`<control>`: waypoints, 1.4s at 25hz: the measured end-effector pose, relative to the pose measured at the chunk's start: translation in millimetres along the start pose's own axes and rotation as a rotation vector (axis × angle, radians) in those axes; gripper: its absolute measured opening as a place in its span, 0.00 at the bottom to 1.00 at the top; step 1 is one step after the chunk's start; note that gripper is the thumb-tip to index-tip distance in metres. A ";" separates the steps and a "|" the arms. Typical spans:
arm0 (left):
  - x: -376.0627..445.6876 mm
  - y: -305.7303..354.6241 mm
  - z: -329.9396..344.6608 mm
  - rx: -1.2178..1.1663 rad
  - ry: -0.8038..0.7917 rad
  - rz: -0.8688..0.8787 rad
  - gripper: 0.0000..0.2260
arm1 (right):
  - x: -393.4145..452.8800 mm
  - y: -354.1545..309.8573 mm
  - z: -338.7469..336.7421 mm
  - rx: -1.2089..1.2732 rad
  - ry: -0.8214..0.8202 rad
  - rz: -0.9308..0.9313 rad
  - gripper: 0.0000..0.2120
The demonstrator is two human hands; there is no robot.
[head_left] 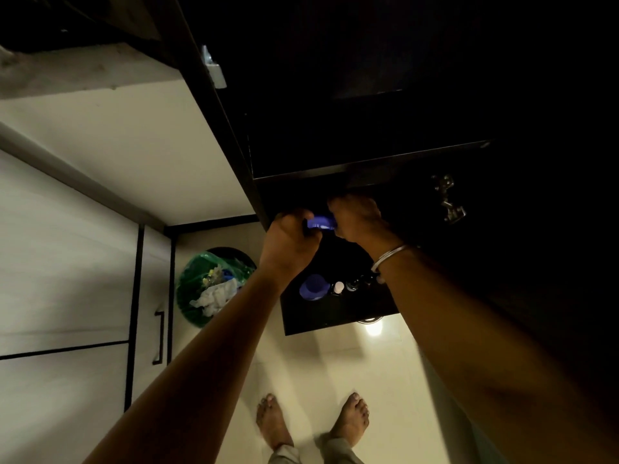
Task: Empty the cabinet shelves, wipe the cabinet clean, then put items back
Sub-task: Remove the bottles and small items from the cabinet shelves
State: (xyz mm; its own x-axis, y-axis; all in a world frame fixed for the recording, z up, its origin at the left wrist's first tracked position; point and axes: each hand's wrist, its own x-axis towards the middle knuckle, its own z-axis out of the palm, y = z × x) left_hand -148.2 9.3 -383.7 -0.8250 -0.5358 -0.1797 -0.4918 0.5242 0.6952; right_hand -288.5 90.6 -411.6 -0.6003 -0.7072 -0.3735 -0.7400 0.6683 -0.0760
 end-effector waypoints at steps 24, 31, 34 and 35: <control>-28.6 -21.9 -8.2 -0.146 -0.176 -0.094 0.15 | -95.7 -1.3 2.7 0.633 -0.034 -0.124 0.23; -33.4 -15.6 -9.1 -0.167 -0.199 -0.098 0.16 | -104.0 1.4 -0.2 0.577 -0.012 -0.168 0.22; -34.3 -13.2 -9.1 -0.161 -0.199 -0.120 0.16 | -106.9 2.8 -4.1 0.583 -0.013 -0.179 0.24; -34.5 -13.3 -9.1 -0.158 -0.200 -0.124 0.16 | -107.0 3.6 -4.3 0.585 -0.026 -0.175 0.25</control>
State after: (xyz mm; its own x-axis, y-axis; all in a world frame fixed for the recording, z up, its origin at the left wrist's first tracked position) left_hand -110.6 14.8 -380.5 -0.8076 -0.4400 -0.3926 -0.5556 0.3446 0.7567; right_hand -228.3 167.7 -367.9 -0.4716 -0.8173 -0.3312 -0.5333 0.5634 -0.6310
